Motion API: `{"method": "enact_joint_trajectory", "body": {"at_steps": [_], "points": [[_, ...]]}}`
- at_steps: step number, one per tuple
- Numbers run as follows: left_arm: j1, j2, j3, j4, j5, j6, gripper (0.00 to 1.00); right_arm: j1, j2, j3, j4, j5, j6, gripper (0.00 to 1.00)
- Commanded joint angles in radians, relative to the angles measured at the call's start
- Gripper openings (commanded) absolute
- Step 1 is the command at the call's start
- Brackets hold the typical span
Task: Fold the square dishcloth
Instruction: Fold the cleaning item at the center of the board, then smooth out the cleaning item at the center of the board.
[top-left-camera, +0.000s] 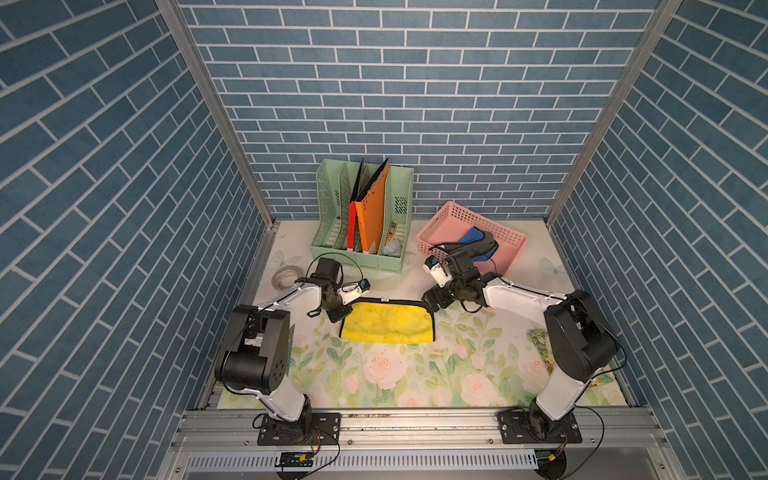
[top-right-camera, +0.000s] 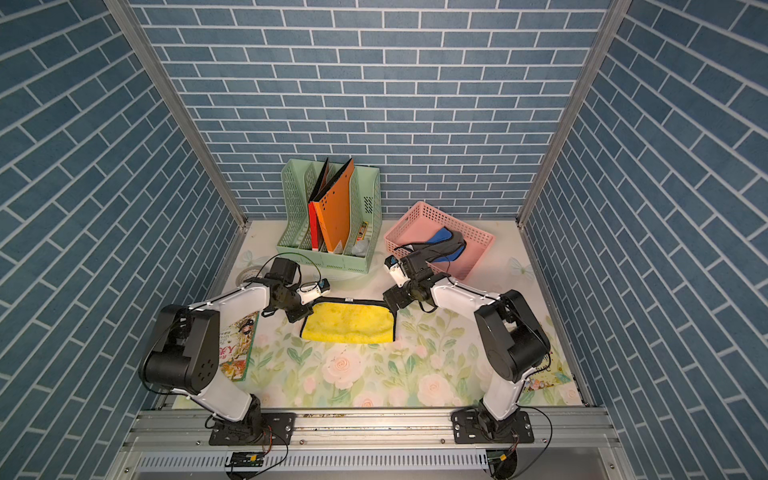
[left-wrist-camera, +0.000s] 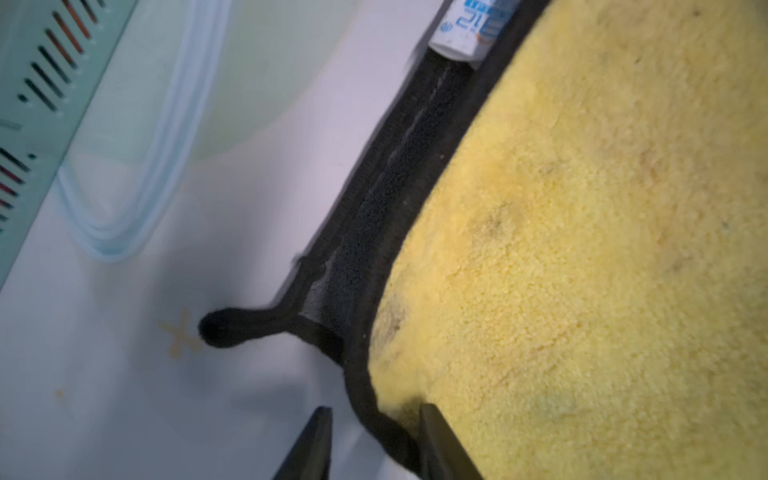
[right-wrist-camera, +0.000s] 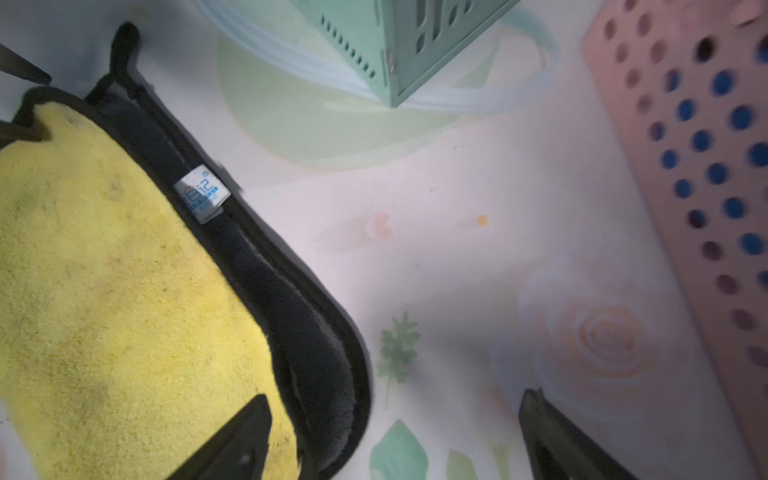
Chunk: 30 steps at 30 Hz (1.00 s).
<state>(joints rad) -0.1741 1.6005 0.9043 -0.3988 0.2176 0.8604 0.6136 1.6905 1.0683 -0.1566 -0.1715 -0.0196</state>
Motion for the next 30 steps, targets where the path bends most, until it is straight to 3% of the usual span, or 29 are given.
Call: {"method": "enact_joint_trajectory", "body": {"at_steps": [1,4,8,11,14,19,25,30], "points": [[0.005,-0.072,0.011,-0.015,-0.055,-0.018,0.54,0.035,-0.088,-0.046,0.026,0.01,0.129,0.82],[0.008,-0.122,0.061,-0.111,-0.012,-0.006,0.61,0.08,-0.124,-0.12,0.076,-0.173,0.207,0.7],[-0.015,-0.119,0.098,-0.238,0.198,-0.019,0.6,0.122,-0.051,-0.179,0.213,-0.481,0.334,0.43],[-0.064,-0.077,0.041,-0.174,0.184,-0.077,0.55,0.119,0.045,-0.188,0.267,-0.545,0.386,0.26],[-0.103,-0.022,-0.042,-0.115,0.138,-0.094,0.52,0.086,0.145,-0.209,0.328,-0.619,0.439,0.29],[-0.117,0.027,-0.121,-0.047,-0.037,-0.084,0.49,0.048,0.249,-0.21,0.272,-0.615,0.441,0.29],[-0.032,-0.006,-0.174,-0.007,-0.128,0.016,0.49,0.003,0.142,-0.272,0.225,-0.633,0.382,0.4],[-0.011,-0.061,-0.171,-0.024,-0.071,0.043,0.49,0.057,0.044,-0.195,0.035,-0.549,0.303,0.39]]}}
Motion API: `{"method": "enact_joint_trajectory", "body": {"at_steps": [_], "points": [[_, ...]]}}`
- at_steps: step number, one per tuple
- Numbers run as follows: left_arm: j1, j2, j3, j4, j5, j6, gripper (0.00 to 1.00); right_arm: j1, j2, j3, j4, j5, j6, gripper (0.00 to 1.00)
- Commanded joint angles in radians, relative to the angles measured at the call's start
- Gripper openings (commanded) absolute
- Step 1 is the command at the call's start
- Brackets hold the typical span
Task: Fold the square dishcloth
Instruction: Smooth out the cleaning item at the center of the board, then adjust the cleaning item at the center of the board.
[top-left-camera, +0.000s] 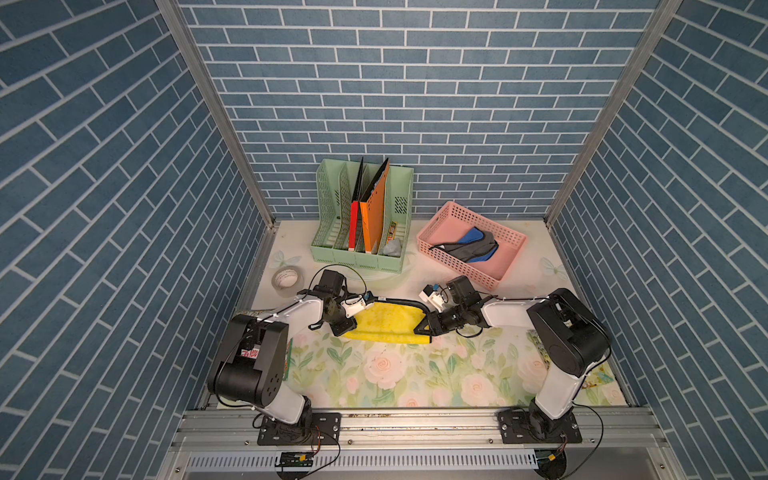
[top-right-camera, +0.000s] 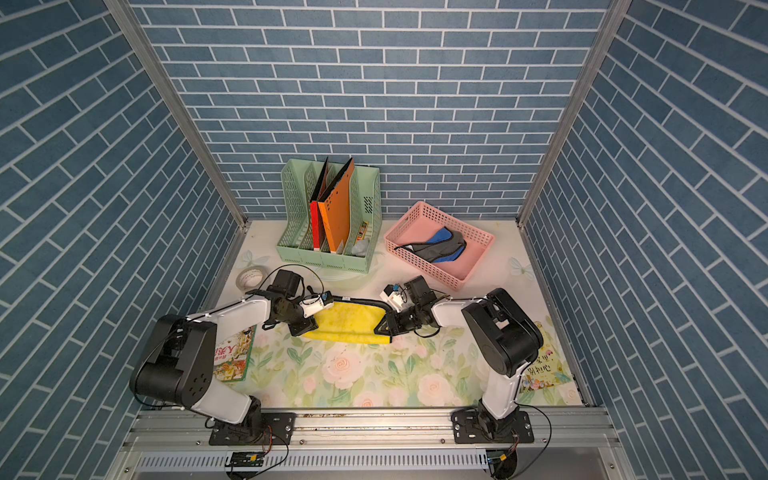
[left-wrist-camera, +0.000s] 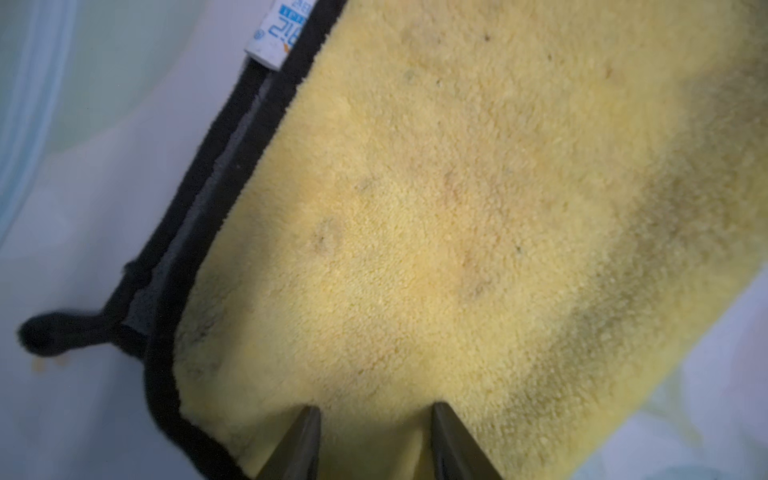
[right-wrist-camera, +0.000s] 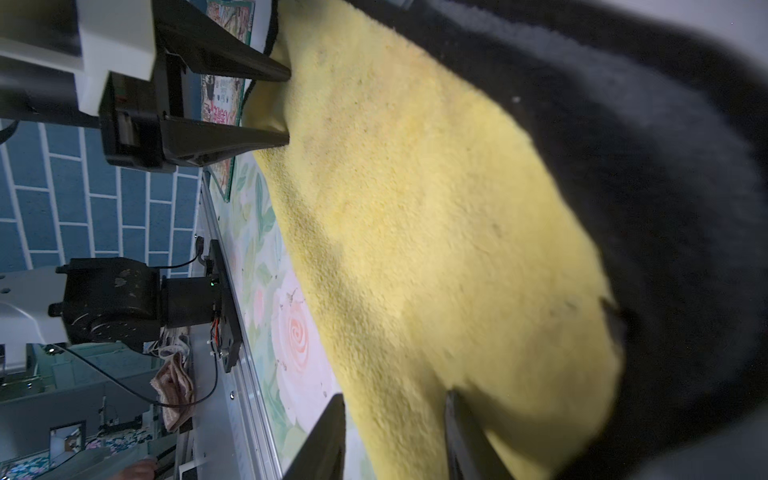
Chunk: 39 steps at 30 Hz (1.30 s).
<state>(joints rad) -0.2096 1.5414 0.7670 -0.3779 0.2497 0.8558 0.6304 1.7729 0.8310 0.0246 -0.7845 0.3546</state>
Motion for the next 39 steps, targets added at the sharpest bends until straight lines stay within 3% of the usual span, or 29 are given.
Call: {"method": "enact_joint_trajectory", "body": {"at_steps": [1,4,9,15,22,25,28,33,39], "points": [[0.024,-0.019,-0.024,-0.05,-0.079,0.048,0.5,0.064,-0.046,0.057,-0.158,0.075,-0.068,0.39],[0.024,-0.06,-0.001,-0.059,-0.023,0.045,0.51,0.148,-0.031,0.072,-0.087,0.096,0.006,0.36],[0.023,-0.101,0.048,-0.044,-0.012,0.008,0.52,0.237,0.081,0.106,-0.046,0.118,0.045,0.22],[0.022,-0.161,0.088,-0.296,0.03,0.097,0.52,0.218,0.034,0.008,-0.02,0.115,0.064,0.18],[0.023,-0.132,-0.016,-0.15,-0.047,0.053,0.49,0.202,-0.043,0.129,-0.084,0.03,0.051,0.21],[0.023,-0.108,-0.046,-0.084,-0.113,0.047,0.47,0.159,0.015,0.218,-0.08,-0.039,0.045,0.24],[0.025,-0.086,-0.071,-0.017,-0.185,0.047,0.44,0.104,0.118,0.28,-0.091,-0.014,0.035,0.2],[0.026,-0.086,-0.095,-0.01,-0.186,0.052,0.43,0.07,0.235,0.333,-0.146,0.105,-0.015,0.17],[0.024,-0.108,-0.093,0.022,-0.192,0.076,0.45,0.063,0.225,0.21,-0.126,0.2,-0.004,0.11]]}}
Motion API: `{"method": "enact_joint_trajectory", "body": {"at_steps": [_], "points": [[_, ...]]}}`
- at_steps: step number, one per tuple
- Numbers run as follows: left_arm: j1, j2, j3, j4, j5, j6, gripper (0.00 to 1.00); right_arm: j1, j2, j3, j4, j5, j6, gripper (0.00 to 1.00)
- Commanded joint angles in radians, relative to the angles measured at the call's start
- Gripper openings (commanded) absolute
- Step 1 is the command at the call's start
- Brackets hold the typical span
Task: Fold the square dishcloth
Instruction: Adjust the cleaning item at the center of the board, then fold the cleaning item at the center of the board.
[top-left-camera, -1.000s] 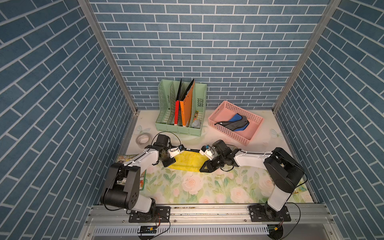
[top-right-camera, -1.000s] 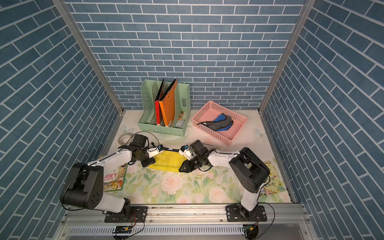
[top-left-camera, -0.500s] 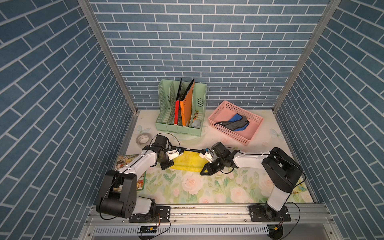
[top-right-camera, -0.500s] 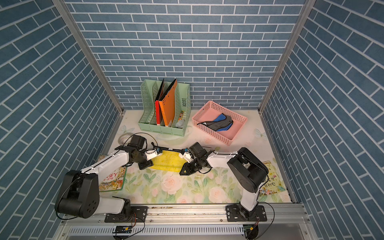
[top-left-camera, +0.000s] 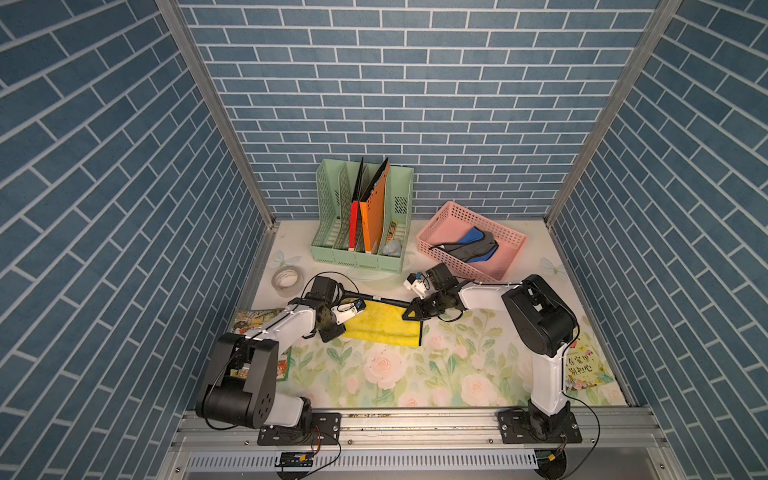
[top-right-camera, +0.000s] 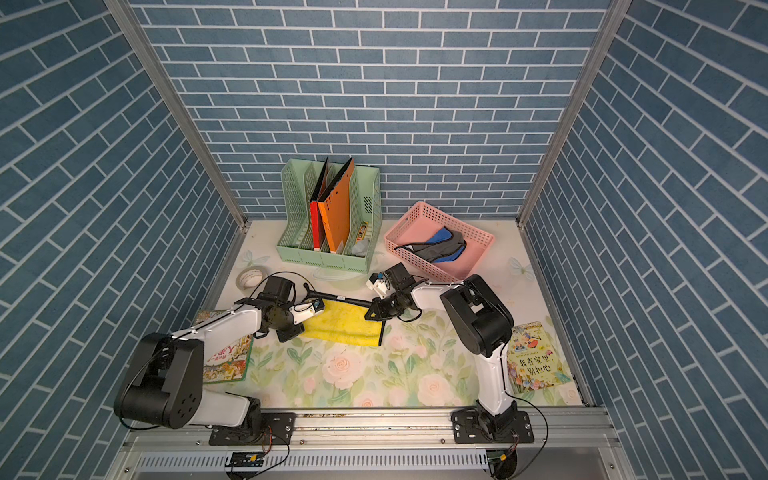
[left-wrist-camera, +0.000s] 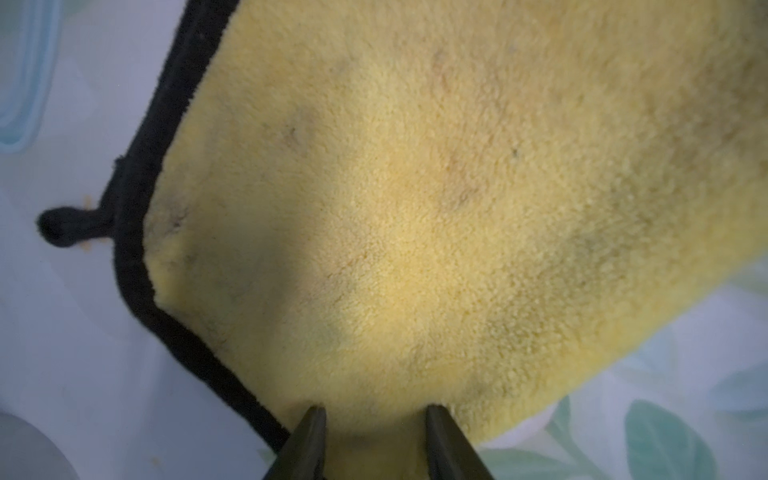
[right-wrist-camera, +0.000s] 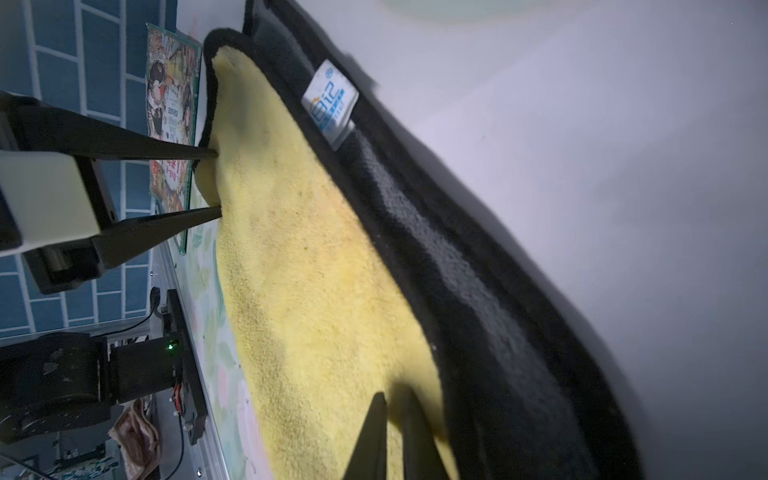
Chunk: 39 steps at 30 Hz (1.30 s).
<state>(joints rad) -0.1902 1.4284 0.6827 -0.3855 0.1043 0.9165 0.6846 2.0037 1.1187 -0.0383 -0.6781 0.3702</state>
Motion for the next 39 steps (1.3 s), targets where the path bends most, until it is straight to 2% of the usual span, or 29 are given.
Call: {"method": "enact_joint_trajectory", "body": {"at_steps": [1,5,10,13,16,19,21,23,25,27,29,35,39], "points": [[0.005,0.008,0.004,0.039,-0.046,0.009,0.46,0.012,-0.032,-0.114,-0.054,0.107,-0.011,0.1],[-0.03,0.042,0.042,0.115,-0.07,0.011,0.46,0.07,-0.15,-0.256,-0.028,0.124,0.033,0.09],[-0.14,0.118,0.058,0.233,-0.154,0.056,0.47,0.276,-0.28,-0.375,0.042,0.134,0.184,0.12],[-0.175,0.135,0.09,0.254,-0.113,0.05,0.48,0.352,-0.339,-0.41,0.131,0.131,0.273,0.15],[-0.177,0.116,0.126,0.26,-0.05,0.036,0.51,0.357,-0.439,-0.421,0.185,0.125,0.283,0.22],[-0.161,0.095,0.192,0.143,0.037,0.042,0.59,0.352,-0.508,-0.348,0.036,0.234,0.101,0.33],[-0.141,0.093,0.249,0.004,0.099,0.032,0.59,0.362,-0.538,-0.306,-0.086,0.343,-0.105,0.38],[-0.124,0.08,0.276,-0.059,0.141,0.009,0.59,0.388,-0.573,-0.31,-0.144,0.44,-0.312,0.42],[-0.111,0.067,0.289,-0.13,0.187,0.007,0.59,0.426,-0.626,-0.348,-0.164,0.524,-0.548,0.52],[-0.106,0.058,0.287,-0.167,0.211,-0.005,0.58,0.478,-0.672,-0.387,-0.166,0.626,-0.763,0.67],[-0.106,0.067,0.288,-0.189,0.216,-0.023,0.58,0.516,-0.69,-0.401,-0.167,0.71,-0.921,0.75],[-0.106,0.118,0.312,-0.182,0.181,-0.061,0.55,0.634,-0.684,-0.437,-0.172,0.872,-1.263,0.77],[-0.113,0.147,0.33,-0.155,0.191,-0.09,0.55,0.69,-0.684,-0.459,-0.147,0.917,-1.338,0.75]]}}
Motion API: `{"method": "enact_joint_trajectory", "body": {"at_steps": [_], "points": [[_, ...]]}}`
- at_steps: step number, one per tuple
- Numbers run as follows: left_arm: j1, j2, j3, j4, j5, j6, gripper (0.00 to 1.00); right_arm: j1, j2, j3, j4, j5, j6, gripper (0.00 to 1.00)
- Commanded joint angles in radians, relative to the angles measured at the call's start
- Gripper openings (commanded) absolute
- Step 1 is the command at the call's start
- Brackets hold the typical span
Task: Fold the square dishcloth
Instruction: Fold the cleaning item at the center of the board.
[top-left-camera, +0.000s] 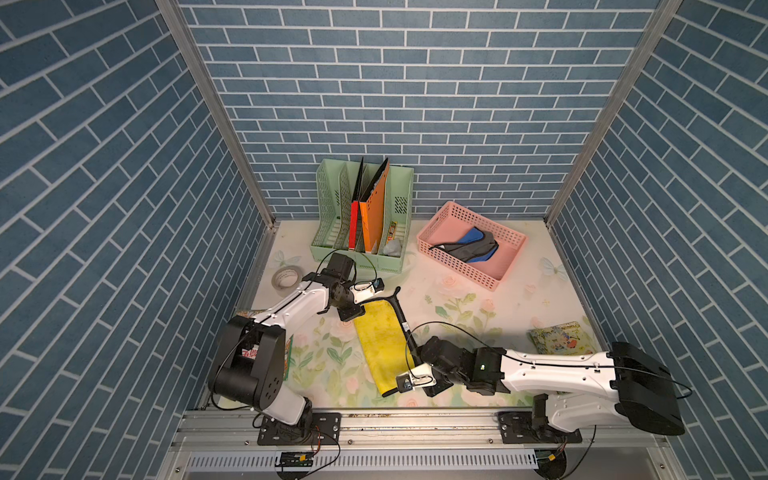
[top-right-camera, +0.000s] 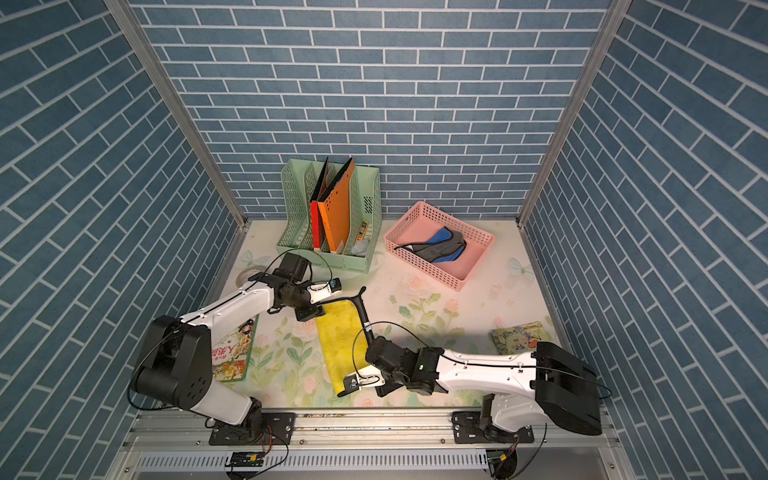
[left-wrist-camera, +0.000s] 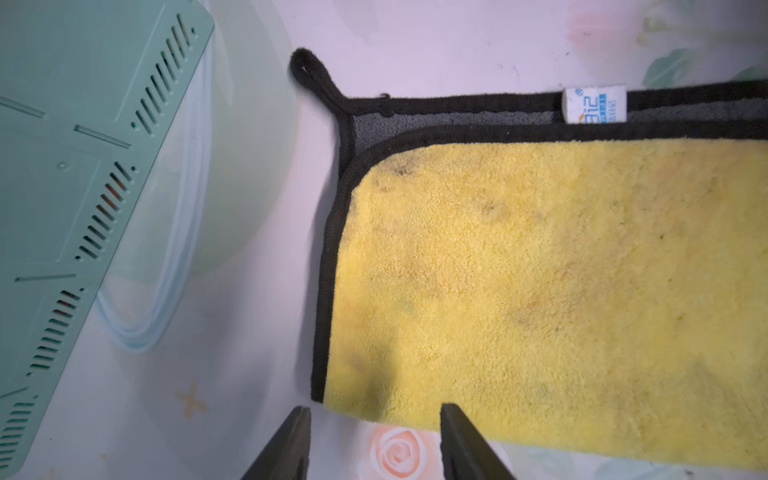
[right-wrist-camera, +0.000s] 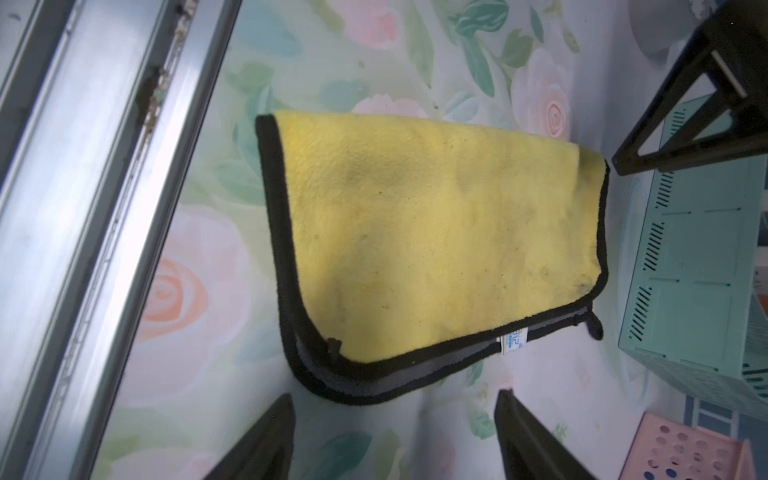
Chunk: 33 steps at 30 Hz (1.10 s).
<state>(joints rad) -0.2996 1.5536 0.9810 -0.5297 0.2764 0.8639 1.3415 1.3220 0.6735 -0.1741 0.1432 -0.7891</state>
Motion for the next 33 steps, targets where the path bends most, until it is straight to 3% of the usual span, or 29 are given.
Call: {"method": "enact_joint_trajectory", "body": {"at_steps": [1,6,14,26,33], "points": [[-0.007,0.035,0.041,-0.007,0.018,-0.048,0.54,0.048,0.002,-0.017,-0.006,0.098,-0.189,0.74],[-0.038,0.08,0.064,0.001,0.021,-0.075,0.53,0.108,0.053,-0.051,0.066,0.124,-0.219,0.72],[-0.082,0.089,0.034,0.024,-0.007,-0.078,0.52,0.109,0.124,-0.125,0.278,0.16,-0.277,0.64],[-0.158,0.15,0.007,0.062,-0.074,-0.102,0.51,0.099,0.176,-0.181,0.471,0.2,-0.278,0.33],[-0.164,0.156,0.015,0.022,-0.058,-0.075,0.5,0.076,0.138,-0.119,0.457,0.157,-0.16,0.13]]}}
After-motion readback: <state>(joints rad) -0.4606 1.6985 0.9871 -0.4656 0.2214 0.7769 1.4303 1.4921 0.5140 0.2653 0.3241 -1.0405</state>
